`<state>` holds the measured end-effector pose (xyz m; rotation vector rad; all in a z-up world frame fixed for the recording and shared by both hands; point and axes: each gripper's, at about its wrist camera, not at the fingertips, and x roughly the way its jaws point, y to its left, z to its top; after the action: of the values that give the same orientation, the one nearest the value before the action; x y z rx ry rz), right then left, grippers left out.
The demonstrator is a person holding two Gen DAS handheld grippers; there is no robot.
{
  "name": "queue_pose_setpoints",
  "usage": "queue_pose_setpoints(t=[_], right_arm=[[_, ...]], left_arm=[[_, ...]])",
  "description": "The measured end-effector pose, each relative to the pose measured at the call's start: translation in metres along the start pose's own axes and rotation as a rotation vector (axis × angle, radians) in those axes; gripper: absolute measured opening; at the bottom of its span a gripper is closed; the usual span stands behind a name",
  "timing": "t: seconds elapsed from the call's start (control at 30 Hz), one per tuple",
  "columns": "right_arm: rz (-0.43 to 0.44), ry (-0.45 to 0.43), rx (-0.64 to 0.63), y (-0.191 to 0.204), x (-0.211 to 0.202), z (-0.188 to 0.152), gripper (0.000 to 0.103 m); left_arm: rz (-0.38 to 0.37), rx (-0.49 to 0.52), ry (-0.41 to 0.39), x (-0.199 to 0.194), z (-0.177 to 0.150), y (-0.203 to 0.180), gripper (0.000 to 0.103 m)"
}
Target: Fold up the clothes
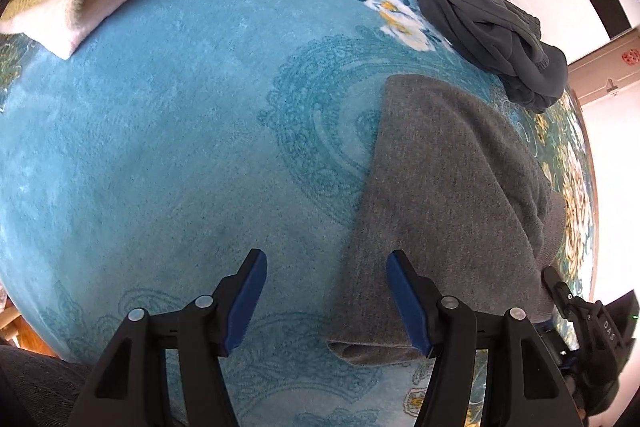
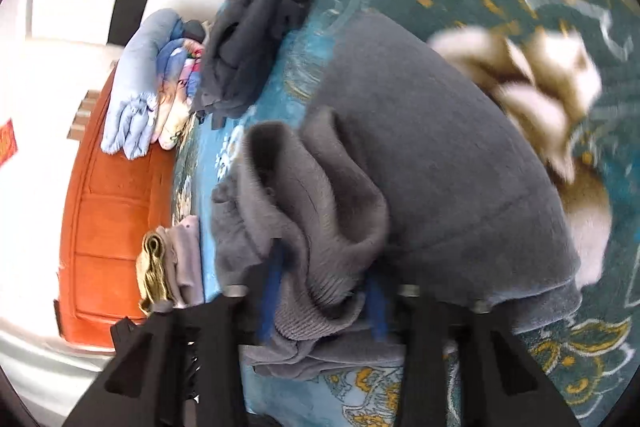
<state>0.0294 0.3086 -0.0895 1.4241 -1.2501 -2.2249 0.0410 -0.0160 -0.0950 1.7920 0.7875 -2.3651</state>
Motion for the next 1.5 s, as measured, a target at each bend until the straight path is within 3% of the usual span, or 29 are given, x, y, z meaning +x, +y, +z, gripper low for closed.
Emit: queue_pose_setpoints(t=[0.2, 0.27, 0.37, 0.43, 0.63, 0.73, 0.97, 1.03, 1.17, 1.33, 1.5], right_arm=[[0.075, -0.102, -0.091, 0.026, -0.044, 0.011, 0.015], [0.094, -0.142, -0.124, 0.033, -0.061, 0.015, 0.015], [0.122, -0.202, -0.173, 0.042, -0.087, 0.02, 0.015], [0.14, -0.241, -0.206, 0.049, -0.105, 0.023, 0.015], [-0.059, -0.08, -0.046, -0.032, -0.061, 0.019, 0.015], [-0.056, -0.057, 0.023, -0.053, -0.051, 0.012, 0.015], [0.038, -0.125, -0.142, -0.008, -0.069, 0.024, 0.015], [0.033, -0.109, -0.135, -0.009, -0.061, 0.024, 0.015], [-0.082, 0.003, -0.069, -0.038, -0.027, 0.013, 0.016], [-0.055, -0.039, -0.043, -0.039, -0.043, 0.016, 0.02], [-0.262, -0.114, -0.203, -0.003, -0.067, 0.033, 0.026]], left_arm=[[-0.1, 0.035, 0.011, 0.0, -0.002, -0.01, 0.066], [-0.194, 0.038, 0.014, -0.003, -0.001, -0.015, 0.066], [-0.267, 0.073, 0.016, -0.008, -0.002, -0.024, 0.066], [-0.243, 0.075, 0.031, -0.004, -0.003, -0.024, 0.067], [-0.168, 0.079, 0.076, 0.009, -0.005, -0.023, 0.067], [-0.14, 0.073, 0.09, 0.014, -0.005, -0.021, 0.068], [-0.147, 0.041, 0.037, 0.009, 0.0, -0.015, 0.068], [-0.141, 0.035, 0.038, 0.012, 0.002, -0.013, 0.068], [-0.138, 0.042, 0.02, 0.008, 0.002, -0.014, 0.068], [-0.138, 0.069, -0.016, -0.002, 0.002, -0.018, 0.068], [-0.118, 0.167, -0.106, -0.02, 0.002, -0.037, 0.068]])
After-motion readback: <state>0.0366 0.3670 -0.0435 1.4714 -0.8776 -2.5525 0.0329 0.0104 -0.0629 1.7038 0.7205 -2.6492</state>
